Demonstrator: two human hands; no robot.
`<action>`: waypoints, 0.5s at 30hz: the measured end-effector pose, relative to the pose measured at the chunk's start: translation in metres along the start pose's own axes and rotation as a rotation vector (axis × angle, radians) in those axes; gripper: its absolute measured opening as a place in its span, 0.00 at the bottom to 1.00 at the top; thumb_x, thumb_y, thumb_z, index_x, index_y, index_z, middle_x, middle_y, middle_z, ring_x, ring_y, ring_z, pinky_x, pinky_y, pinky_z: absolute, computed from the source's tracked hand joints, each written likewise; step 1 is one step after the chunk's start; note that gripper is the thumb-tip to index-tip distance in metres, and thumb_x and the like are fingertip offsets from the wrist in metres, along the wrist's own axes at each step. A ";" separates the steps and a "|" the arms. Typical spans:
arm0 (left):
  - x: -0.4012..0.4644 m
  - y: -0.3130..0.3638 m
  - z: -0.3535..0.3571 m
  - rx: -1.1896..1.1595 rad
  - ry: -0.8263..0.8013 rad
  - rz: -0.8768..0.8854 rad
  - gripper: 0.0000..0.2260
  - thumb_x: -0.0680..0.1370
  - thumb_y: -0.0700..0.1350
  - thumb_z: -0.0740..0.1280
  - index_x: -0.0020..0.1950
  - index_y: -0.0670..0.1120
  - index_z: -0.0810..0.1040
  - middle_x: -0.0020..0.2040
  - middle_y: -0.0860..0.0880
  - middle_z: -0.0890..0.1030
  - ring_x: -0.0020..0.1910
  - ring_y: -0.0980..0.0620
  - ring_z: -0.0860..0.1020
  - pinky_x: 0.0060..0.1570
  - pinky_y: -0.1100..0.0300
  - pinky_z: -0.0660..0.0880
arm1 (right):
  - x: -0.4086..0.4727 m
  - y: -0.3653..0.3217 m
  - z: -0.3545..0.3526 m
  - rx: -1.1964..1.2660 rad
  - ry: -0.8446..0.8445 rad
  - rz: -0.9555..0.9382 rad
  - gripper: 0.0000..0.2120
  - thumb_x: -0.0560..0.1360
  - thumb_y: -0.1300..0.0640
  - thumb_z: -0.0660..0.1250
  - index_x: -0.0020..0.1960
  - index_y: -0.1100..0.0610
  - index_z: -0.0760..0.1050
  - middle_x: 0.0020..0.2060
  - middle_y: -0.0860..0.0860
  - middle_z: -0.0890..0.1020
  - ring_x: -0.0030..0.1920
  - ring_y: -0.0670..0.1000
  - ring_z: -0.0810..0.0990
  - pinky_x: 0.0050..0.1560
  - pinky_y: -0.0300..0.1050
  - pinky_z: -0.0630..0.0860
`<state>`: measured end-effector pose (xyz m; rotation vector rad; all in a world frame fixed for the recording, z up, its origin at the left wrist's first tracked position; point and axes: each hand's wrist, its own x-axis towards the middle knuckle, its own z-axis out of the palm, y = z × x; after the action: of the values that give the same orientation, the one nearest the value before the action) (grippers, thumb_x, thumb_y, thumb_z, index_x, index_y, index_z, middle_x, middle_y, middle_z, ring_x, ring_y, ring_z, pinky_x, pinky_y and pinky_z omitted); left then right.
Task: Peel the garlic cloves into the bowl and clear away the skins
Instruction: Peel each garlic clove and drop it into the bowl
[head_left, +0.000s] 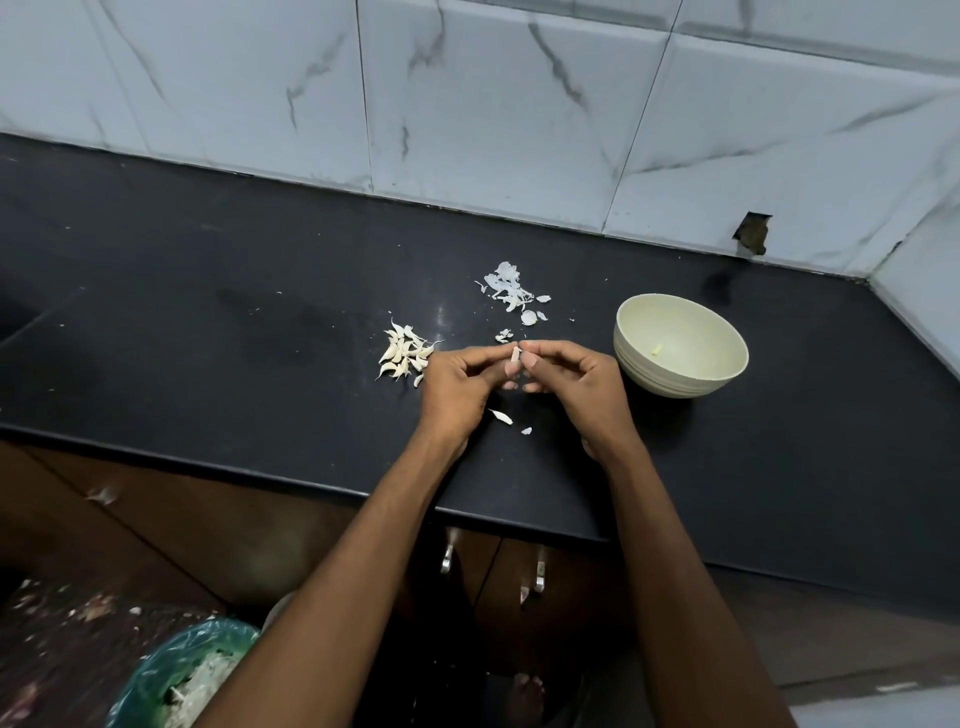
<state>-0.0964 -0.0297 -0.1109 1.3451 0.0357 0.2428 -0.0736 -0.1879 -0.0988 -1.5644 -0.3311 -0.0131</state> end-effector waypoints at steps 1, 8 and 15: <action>0.000 0.000 0.000 0.006 0.003 -0.004 0.16 0.76 0.31 0.74 0.63 0.37 0.83 0.48 0.43 0.88 0.46 0.50 0.86 0.52 0.57 0.82 | -0.001 0.000 0.000 -0.009 -0.007 -0.006 0.09 0.79 0.63 0.73 0.59 0.64 0.84 0.47 0.59 0.88 0.47 0.56 0.87 0.49 0.45 0.82; -0.002 0.001 0.004 0.015 -0.052 0.017 0.32 0.76 0.29 0.73 0.78 0.39 0.68 0.44 0.50 0.88 0.47 0.52 0.85 0.59 0.60 0.80 | 0.002 0.003 -0.003 -0.063 0.067 -0.023 0.07 0.78 0.61 0.75 0.55 0.63 0.85 0.47 0.57 0.88 0.47 0.52 0.86 0.44 0.45 0.81; 0.001 0.000 0.000 0.074 0.070 0.087 0.05 0.79 0.41 0.75 0.52 0.41 0.88 0.46 0.46 0.88 0.42 0.49 0.85 0.53 0.41 0.83 | 0.001 0.002 0.001 0.096 0.139 0.018 0.08 0.81 0.64 0.70 0.58 0.68 0.81 0.43 0.60 0.87 0.43 0.54 0.86 0.46 0.43 0.84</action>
<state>-0.0955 -0.0294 -0.1109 1.4136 0.0453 0.3647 -0.0727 -0.1871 -0.1002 -1.4626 -0.2053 -0.0903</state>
